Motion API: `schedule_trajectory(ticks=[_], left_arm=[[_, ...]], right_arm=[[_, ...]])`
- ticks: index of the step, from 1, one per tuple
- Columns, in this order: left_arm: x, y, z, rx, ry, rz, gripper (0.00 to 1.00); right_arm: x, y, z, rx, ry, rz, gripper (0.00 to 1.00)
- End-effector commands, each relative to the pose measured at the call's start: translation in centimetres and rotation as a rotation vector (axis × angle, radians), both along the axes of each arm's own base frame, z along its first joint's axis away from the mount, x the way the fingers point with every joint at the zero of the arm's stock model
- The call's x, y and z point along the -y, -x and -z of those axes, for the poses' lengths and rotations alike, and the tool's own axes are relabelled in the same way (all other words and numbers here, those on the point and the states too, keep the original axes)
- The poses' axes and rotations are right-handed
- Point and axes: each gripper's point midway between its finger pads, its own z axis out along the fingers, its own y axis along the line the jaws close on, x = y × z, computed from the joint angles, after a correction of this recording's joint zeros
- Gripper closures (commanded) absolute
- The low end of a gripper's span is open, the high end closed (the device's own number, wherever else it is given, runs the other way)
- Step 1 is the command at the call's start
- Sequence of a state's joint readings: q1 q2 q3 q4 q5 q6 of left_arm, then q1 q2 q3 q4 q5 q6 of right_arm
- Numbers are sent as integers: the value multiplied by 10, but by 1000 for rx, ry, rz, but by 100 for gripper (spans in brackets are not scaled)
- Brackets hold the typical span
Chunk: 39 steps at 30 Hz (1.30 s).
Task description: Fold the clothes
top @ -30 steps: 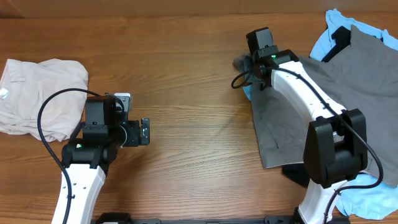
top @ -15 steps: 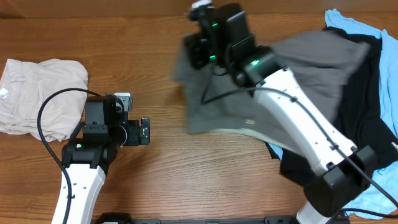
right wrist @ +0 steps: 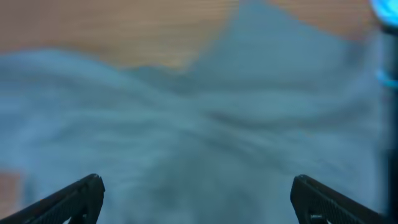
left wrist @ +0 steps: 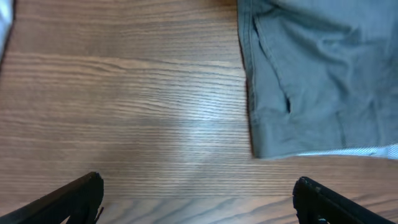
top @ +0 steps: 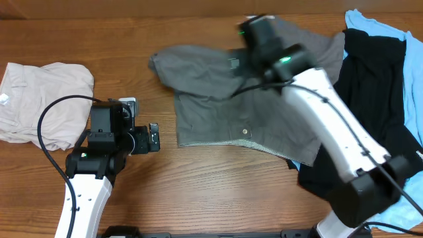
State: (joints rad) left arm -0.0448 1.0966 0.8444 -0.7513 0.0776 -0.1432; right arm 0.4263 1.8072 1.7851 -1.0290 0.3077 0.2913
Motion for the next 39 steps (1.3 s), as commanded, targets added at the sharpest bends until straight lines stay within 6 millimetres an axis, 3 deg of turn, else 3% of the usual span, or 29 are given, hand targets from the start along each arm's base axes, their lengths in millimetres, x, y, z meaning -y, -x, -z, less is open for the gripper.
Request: schedule_trajectory(ticks=[1, 4, 6, 11, 15, 19, 25, 27, 29, 31, 32, 35, 37, 39], left_arm=[[21, -10, -12, 11, 206, -76, 0], [31, -15, -4, -26, 269, -81, 0], [31, -16, 20, -117, 282, -122, 0], [42, -15, 74, -313, 314, -122, 1], [64, -18, 102, -404, 420, -74, 5], [92, -24, 117, -448, 539, -23, 8], [123, -24, 135, -495, 561, -34, 10], [134, -21, 140, -510, 558, -28, 20], [140, -17, 143, -525, 553, -19, 50], [141, -12, 144, -547, 545, -21, 92], [138, -7, 146, -572, 538, -34, 96], [124, 9, 148, -649, 517, -83, 96], [104, 18, 148, -680, 480, -115, 96], [73, 19, 142, -682, 411, -171, 96]], right_arm=[[81, 14, -18, -32, -87, 293, 0], [121, 23, -5, -130, -179, 373, 0], [144, 28, -2, -166, -242, 425, 0], [178, 38, 3, -210, -303, 500, 0], [181, 40, 3, -216, -298, 501, 0], [181, 40, 3, -216, -297, 499, 0], [180, 40, 4, -218, -295, 487, 0], [180, 40, 4, -218, -295, 487, 0], [180, 40, 4, -219, -295, 486, 0], [180, 40, 4, -220, -291, 481, 0], [180, 41, 4, -221, -289, 478, 0], [181, 41, 4, -222, -276, 467, 0], [183, 42, 4, -224, -260, 470, 0], [187, 48, 7, -246, -236, 482, 0]])
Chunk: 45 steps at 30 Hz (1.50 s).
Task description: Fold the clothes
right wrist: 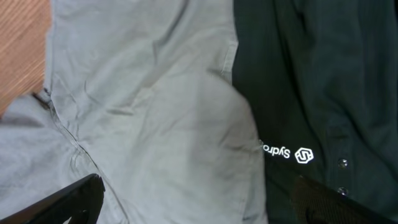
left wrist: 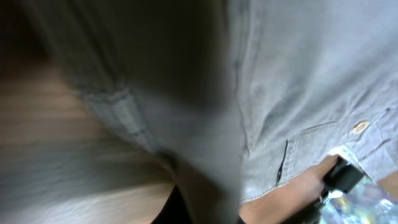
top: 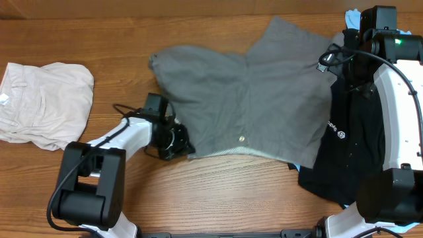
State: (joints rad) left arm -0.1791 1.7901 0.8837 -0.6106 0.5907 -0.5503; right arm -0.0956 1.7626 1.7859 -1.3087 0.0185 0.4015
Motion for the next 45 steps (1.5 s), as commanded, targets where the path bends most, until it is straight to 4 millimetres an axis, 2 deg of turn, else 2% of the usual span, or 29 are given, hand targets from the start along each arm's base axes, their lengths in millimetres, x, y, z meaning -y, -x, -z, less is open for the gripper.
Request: schedule_trajectory(ticks=[1, 4, 9, 11, 12, 13, 14, 15, 16, 17, 18, 19, 20, 24, 26, 30, 36, 40, 44, 45], left_arm=[[-65, -3, -5, -1, -178, -48, 96], [-108, -23, -33, 48, -254, -100, 96], [-207, -79, -117, 215, -436, -310, 96], [-241, -100, -158, 311, -473, -398, 96], [-257, -110, -180, 368, -488, -438, 93], [-264, -114, -191, 395, -498, -458, 81], [-269, -117, -200, 414, -504, -475, 73], [-271, -118, -204, 426, -507, -484, 68], [-273, -120, -208, 435, -513, -487, 58], [-272, -119, -208, 432, -512, -485, 22], [-268, -116, -206, 415, -505, -479, 10], [-263, -113, -202, 390, -497, -469, 4], [-255, -107, -199, 359, -482, -453, 2], [-218, -91, -189, 270, -433, -360, 3], [-197, -89, -185, 258, -409, -302, 4], [-149, -90, -175, 265, -392, -168, 5], [-94, -92, -158, 309, -381, -14, 3], [-72, -88, -146, 308, -370, 26, 3], [-65, -81, -138, 289, -368, 49, 3], [-64, -80, -137, 285, -368, 52, 3]], right_arm=[[4, 9, -9, -4, 39, -6, 0], [3, 17, -4, -39, 32, -9, 0], [-4, 25, 10, -87, 6, -64, 6], [-9, 28, 19, -104, -15, -105, 18], [-11, 30, 27, -121, -27, -111, 34], [-12, 31, 30, -129, -32, -112, 46], [-13, 32, 35, -139, -36, -112, 58], [-14, 33, 39, -144, -41, -114, 66], [-15, 34, 44, -149, -49, -117, 74], [-21, 35, 52, -153, -73, -150, 84], [-25, 35, 58, -153, -92, -183, 86], [-30, 36, 64, -155, -115, -214, 92], [-36, 37, 72, -150, -142, -253, 95], [-56, 32, 100, -92, -229, -371, 96], [-57, 28, 118, -71, -227, -375, 96], [-67, 16, 145, -24, -246, -409, 96], [-87, 8, 178, -19, -260, -495, 96], [-96, 8, 200, -47, -253, -539, 96], [-91, 9, 224, -90, -237, -526, 94], [-84, 10, 232, -112, -214, -512, 94]])
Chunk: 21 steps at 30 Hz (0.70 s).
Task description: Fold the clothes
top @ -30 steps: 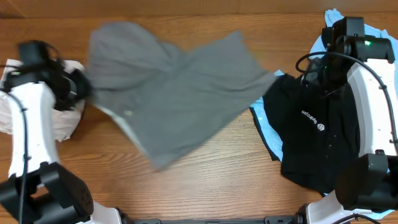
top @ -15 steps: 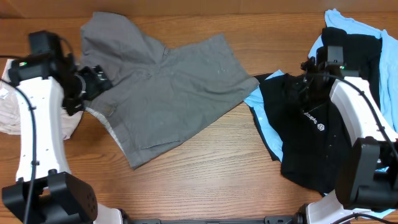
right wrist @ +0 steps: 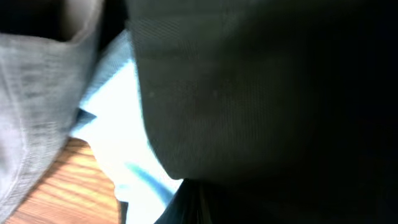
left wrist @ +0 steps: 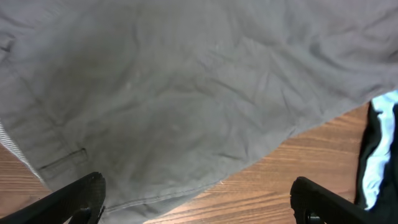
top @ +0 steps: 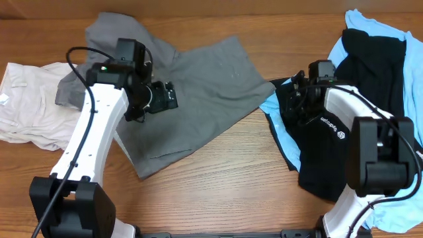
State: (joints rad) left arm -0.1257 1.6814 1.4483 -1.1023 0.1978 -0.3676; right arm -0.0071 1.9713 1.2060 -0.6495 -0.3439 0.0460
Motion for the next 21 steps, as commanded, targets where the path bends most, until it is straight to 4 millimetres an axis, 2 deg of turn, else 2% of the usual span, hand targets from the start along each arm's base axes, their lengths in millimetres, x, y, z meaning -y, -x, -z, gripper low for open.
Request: schedule_trajectory(ticks=[1, 2, 4, 6, 7, 8, 12, 14, 16, 19, 21], left_arm=[[3, 6, 7, -25, 3, -10, 3], [4, 6, 7, -28, 2, -9, 3], [4, 7, 7, -28, 3, -9, 3], [4, 7, 7, -29, 3, -9, 3], [4, 7, 7, -32, 2, -9, 3], [4, 7, 7, -32, 2, -9, 3], [4, 7, 7, -30, 3, -8, 2], [4, 7, 7, -31, 3, -8, 2], [4, 7, 7, -31, 3, -8, 1], [4, 7, 7, -30, 2, -8, 1], [4, 7, 7, -31, 3, -8, 0]], right_arm=[[19, 8, 32, -64, 80, 14, 94], [33, 10, 40, -87, 134, 53, 94], [76, 14, 52, -136, 286, 214, 94], [113, 19, 53, -158, 399, 350, 91], [140, 23, 51, -172, 455, 458, 86], [162, 28, 49, -189, 473, 558, 81], [230, 45, 41, -220, 448, 821, 76], [259, 54, 35, -233, 440, 902, 76], [299, 72, 23, -259, 427, 1032, 75], [334, 93, 8, -291, 398, 1188, 74], [343, 90, -3, -274, 316, 1213, 74]])
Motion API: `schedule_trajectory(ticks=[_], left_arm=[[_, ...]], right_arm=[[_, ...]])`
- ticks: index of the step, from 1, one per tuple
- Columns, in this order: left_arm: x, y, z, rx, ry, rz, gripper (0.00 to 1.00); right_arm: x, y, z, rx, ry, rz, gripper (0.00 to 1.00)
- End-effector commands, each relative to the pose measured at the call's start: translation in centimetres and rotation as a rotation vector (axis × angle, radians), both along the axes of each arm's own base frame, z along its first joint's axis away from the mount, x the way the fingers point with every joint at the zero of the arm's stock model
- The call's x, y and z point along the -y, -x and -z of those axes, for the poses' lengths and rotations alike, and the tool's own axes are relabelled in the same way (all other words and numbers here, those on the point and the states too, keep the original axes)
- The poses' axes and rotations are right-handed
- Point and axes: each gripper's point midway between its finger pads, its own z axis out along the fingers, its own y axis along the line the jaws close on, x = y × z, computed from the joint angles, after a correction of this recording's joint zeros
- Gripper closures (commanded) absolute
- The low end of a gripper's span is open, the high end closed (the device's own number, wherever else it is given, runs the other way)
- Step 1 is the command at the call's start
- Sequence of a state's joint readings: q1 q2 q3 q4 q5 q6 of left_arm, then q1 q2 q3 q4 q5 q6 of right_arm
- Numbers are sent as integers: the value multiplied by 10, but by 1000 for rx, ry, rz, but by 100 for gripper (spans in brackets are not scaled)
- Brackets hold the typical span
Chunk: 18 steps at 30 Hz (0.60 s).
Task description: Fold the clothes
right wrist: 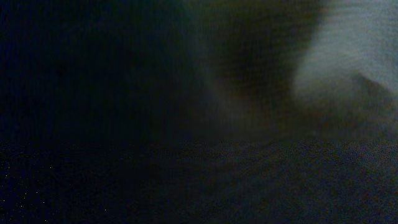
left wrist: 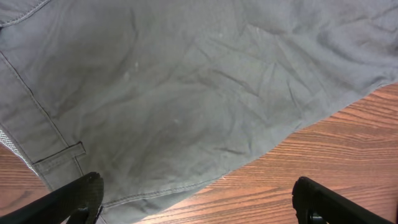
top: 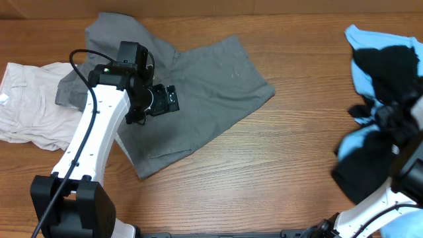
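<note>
Grey shorts [top: 198, 79] lie spread flat on the left half of the table, filling most of the left wrist view [left wrist: 186, 93]. My left gripper [top: 170, 100] hovers over them, open, with nothing between its fingers [left wrist: 81, 196]. At the far right a black garment [top: 383, 63] and a light blue garment [top: 360, 79] hang bunched and blurred around my right arm. Dark cloth [right wrist: 124, 124] fills the right wrist view and hides that gripper's fingers; the black garment hangs from it.
A folded beige garment [top: 36, 99] lies at the left edge, touching the shorts' upper left part. Bare wooden table [top: 284, 158] stretches between the shorts and the pile at the right.
The black and blue pile has gone from beside the shorts' right corner to the far right edge, with my right arm. My left gripper has barely shifted over the shorts.
First the shorts lay mid-table against the pile, my right gripper above them, my left open beside them. Then my left gripper was at their lower left corner. Later the shorts lay further left, my left open above, my right in the black cloth, which now hangs far right.
</note>
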State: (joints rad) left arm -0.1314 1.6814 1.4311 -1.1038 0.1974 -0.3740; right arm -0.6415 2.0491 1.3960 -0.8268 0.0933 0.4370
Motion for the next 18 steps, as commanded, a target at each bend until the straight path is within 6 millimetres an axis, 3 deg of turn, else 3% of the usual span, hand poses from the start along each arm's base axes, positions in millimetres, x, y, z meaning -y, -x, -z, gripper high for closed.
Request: schedule_trajectory(ticks=[1, 5, 6, 7, 10, 11, 15, 18], left_arm=[[2, 2, 2, -12, 4, -8, 0], [2, 3, 2, -15, 3, -7, 0], [2, 4, 2, -18, 3, -7, 0], [2, 5, 2, -24, 2, -7, 0], [1, 10, 3, -44, -2, -8, 0], [1, 13, 4, -54, -4, -7, 0], [0, 17, 4, -71, -6, -7, 0], [0, 18, 4, -74, -6, -7, 0]], right_arm=[[26, 6, -8, 54, -66, 101, 74], [-4, -44, -38, 272, -216, -117, 70], [-16, -55, -46, 313, -243, -180, 68], [-43, -74, -61, 367, -279, -302, 60], [-92, -91, -71, 365, -306, -472, 48], [-111, -95, -71, 352, -319, -525, 41], [-188, -105, -66, 300, -361, -742, 32], [-242, -107, -57, 227, -345, -880, 19]])
